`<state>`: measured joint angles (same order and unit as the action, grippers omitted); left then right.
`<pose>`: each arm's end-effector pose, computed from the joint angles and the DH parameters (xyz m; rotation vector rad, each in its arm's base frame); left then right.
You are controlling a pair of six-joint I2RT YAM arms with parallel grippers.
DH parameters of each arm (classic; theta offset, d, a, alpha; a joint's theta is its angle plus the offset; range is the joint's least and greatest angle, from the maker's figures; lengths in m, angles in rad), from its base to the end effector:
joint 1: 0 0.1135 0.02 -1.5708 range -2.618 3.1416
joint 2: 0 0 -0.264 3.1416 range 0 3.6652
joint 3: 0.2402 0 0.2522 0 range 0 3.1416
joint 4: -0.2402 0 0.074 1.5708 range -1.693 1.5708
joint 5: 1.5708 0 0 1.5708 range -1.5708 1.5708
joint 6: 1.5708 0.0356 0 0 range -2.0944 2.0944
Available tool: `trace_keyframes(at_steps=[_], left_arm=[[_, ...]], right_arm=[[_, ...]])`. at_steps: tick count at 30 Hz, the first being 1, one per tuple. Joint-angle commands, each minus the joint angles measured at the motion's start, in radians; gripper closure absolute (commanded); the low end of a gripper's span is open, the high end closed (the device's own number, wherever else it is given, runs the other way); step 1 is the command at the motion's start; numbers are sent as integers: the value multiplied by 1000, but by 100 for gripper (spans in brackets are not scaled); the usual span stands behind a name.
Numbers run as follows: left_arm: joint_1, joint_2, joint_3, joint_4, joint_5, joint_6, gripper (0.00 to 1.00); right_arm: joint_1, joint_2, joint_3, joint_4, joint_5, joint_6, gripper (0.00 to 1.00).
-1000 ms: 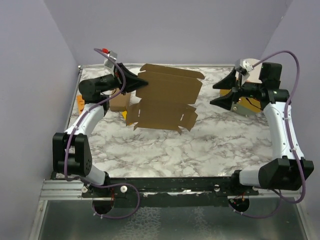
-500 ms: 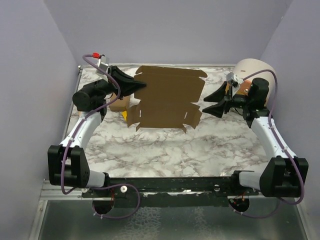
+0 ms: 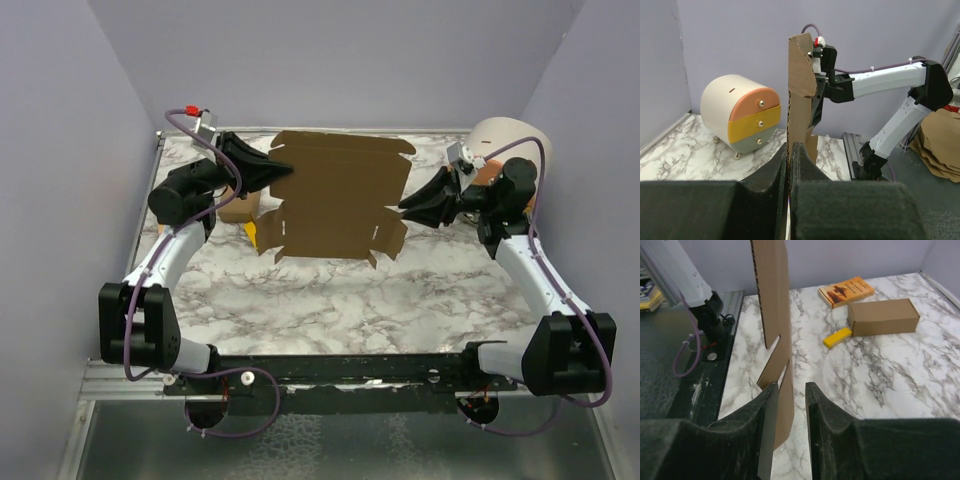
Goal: Fold the paper box
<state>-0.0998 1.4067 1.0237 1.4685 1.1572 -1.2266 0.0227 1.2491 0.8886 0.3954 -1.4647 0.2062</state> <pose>0.2631 -0.0591 0.4162 0.8048 1.0693 -1.4237 0.2638 0.0414 0.3364 -1.0538 1.3634 1.2757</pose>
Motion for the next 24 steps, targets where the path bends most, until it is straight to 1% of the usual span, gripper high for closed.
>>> trace_keyframes(at_steps=[1, 4, 6, 9, 10, 11, 12, 13, 14, 17, 22, 24], left_arm=[[-7, 12, 6, 72, -34, -30, 100], [-8, 16, 7, 74, -34, -33, 100], [-8, 21, 9, 76, -35, -33, 100], [-9, 27, 11, 77, -41, -32, 100], [-10, 28, 13, 77, -43, -33, 100], [-11, 29, 13, 76, -46, -32, 100], [-13, 30, 13, 78, -46, -33, 100], [-15, 31, 13, 79, -46, -33, 100], [-17, 33, 13, 82, -47, -33, 100], [-20, 37, 11, 98, -54, -43, 100], [-23, 47, 16, 129, -66, -66, 100], [-24, 54, 18, 151, -72, -81, 100]], right_arm=[[29, -4, 3, 90, -48, 57, 76], [29, -6, 18, 53, -53, 30, 84], [31, -10, 30, 11, -60, 6, 86], [36, -12, 29, 13, -64, 13, 86], [39, -9, 26, 19, -61, 19, 84], [44, -8, 22, 35, -59, 33, 81], [50, -5, 18, 52, -54, 51, 75], [56, -2, 13, 80, -51, 74, 72], [63, 3, 5, 120, -50, 109, 71], [78, 13, -12, 242, -21, 208, 71], [83, 32, -27, 366, 25, 319, 73], [91, 39, -56, 464, 38, 389, 73]])
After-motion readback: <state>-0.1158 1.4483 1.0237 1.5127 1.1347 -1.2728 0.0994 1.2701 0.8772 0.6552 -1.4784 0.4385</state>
